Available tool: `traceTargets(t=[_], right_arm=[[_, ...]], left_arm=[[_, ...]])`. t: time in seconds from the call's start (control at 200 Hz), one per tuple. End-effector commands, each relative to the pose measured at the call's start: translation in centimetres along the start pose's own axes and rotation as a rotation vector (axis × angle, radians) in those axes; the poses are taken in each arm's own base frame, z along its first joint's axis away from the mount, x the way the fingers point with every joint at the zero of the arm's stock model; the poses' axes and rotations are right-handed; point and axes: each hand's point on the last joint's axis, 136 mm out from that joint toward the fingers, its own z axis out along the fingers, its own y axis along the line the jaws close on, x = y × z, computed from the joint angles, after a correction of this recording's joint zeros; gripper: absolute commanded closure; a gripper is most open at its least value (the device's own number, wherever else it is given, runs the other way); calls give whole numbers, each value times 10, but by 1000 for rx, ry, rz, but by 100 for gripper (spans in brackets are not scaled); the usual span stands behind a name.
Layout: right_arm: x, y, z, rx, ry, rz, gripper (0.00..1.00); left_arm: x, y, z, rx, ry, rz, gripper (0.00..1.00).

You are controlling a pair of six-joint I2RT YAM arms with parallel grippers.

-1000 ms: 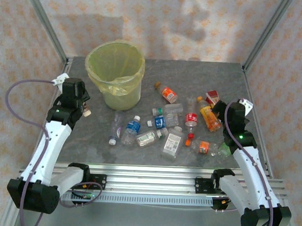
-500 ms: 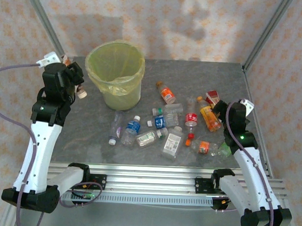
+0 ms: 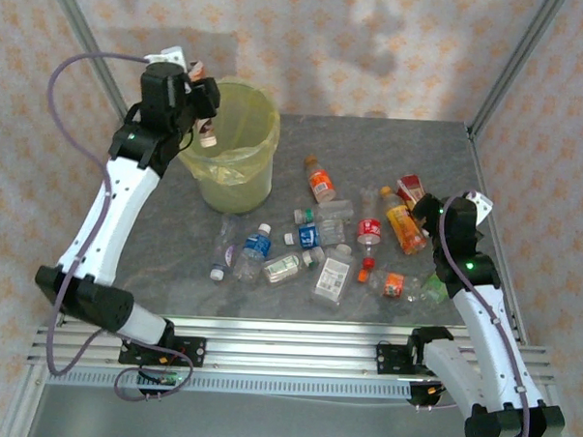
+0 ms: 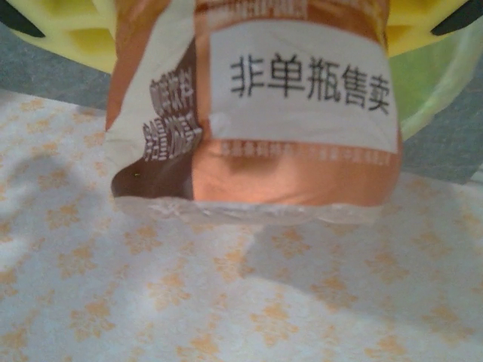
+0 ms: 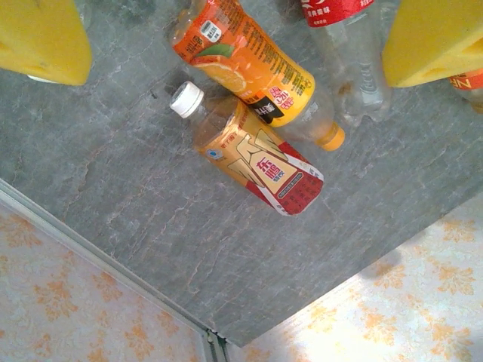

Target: Put the plastic bottles in the bin

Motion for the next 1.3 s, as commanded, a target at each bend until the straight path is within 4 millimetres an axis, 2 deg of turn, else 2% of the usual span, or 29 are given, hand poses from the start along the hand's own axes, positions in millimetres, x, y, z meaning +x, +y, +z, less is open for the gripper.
traceTargets(t=[0.0,0.12,0.22,0.365,0.44,0.455,0.485,0.641,0.981,1.101,1.296], right_arm=[[-7,1,-9,-2,-11,16,1],[-6,1,-9,-3,-3,15,1],[-5,0,-9,-2,0,18,1],[-5,0,-10,0,1,19,1],[-5,-1,-10,2,1,24,1],[-4,-1,-9,3,2,24,1],[-4,0,-9,2,2,26,1],[-5,1,-8,6,7,23,1],[-1,0,-3,26,27,38,1],[-1,-1,-2,35,31,37,1],[2,-5,0,57,43,30,1]], left_arm=[[-13,-11,14,14,-11,89,73],[-11,-14,45,-17,19,169,73],[-1,-15,69,-32,63,241,73],[26,-9,95,-54,149,312,72],[37,-8,99,-50,182,333,72],[49,-5,108,-56,210,340,72],[56,-3,113,-60,231,349,72],[86,3,123,-61,311,395,72],[135,19,143,-82,455,470,72],[148,25,148,-98,488,483,72],[163,32,155,-121,528,498,65]])
